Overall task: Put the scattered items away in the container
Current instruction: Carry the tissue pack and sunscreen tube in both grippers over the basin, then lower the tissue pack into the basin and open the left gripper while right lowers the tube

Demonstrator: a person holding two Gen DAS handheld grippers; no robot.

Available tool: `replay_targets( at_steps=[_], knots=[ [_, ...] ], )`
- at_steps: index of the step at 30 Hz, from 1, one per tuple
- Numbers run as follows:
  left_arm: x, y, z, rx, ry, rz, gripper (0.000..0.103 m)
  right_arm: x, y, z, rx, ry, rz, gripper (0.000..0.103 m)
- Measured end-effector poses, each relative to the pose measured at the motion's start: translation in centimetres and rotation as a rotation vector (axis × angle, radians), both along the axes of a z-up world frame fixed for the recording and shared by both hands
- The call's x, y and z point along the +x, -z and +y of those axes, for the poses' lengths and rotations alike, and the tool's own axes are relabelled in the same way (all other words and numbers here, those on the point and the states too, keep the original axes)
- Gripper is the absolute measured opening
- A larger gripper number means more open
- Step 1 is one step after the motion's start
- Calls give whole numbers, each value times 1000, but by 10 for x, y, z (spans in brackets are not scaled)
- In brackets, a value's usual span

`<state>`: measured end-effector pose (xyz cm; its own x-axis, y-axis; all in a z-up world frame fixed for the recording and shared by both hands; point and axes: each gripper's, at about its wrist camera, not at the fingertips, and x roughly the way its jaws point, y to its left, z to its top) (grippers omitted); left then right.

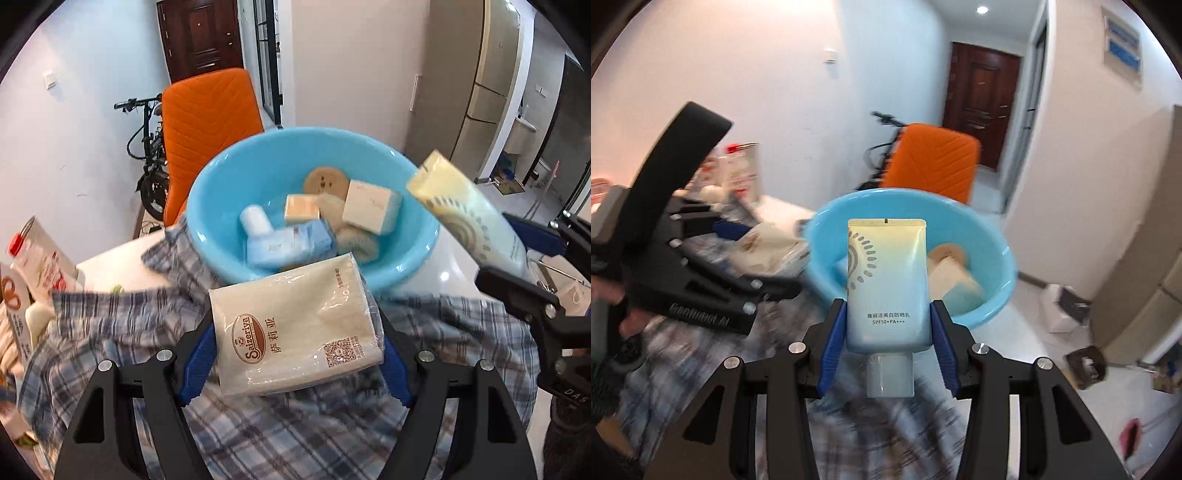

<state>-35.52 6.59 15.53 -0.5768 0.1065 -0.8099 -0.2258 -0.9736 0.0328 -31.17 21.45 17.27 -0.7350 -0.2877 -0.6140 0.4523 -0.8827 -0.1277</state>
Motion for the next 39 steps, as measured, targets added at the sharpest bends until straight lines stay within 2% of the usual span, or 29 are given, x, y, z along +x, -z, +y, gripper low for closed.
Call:
replay_targets(
  at_steps=[2, 5, 7, 11, 17, 21, 25, 26, 29, 33, 39],
  knots=[
    [-17, -4, 4, -2, -28, 25, 79, -15, -4, -3, -29, 4, 6, 44],
    [-35, -9, 7, 25, -37, 38, 79, -40, -5, 0, -144, 42, -19, 44],
    [-45, -14, 6, 40, -39, 51, 79, -54, -6, 0, -156, 87, -4, 44],
    [-69, -14, 5, -16, -64, 76, 79, -81, -10, 0, -157, 169, 29, 44],
    [-114, 6, -5, 0, -102, 36, 79, -113, -8, 9, -206, 232, 27, 44],
    [-131, 33, -10, 30, -105, 5, 79, -125, 7, 14, -227, 223, 5, 44],
    [-142, 48, -17, 21, -118, -25, 79, -139, 19, 25, -383, 136, -91, 44],
    [-142, 48, -20, 27, -124, -23, 79, -141, 20, 26, -390, 138, -96, 44],
    [-139, 41, -24, 59, -101, -15, 79, -141, 22, 24, -306, 208, -61, 44],
    [-137, 38, -27, 54, -113, -3, 79, -139, 22, 26, -329, 204, -84, 44],
    [-138, 44, -16, 36, -96, -15, 79, -142, 15, 29, -319, 215, -62, 44]
  ],
)
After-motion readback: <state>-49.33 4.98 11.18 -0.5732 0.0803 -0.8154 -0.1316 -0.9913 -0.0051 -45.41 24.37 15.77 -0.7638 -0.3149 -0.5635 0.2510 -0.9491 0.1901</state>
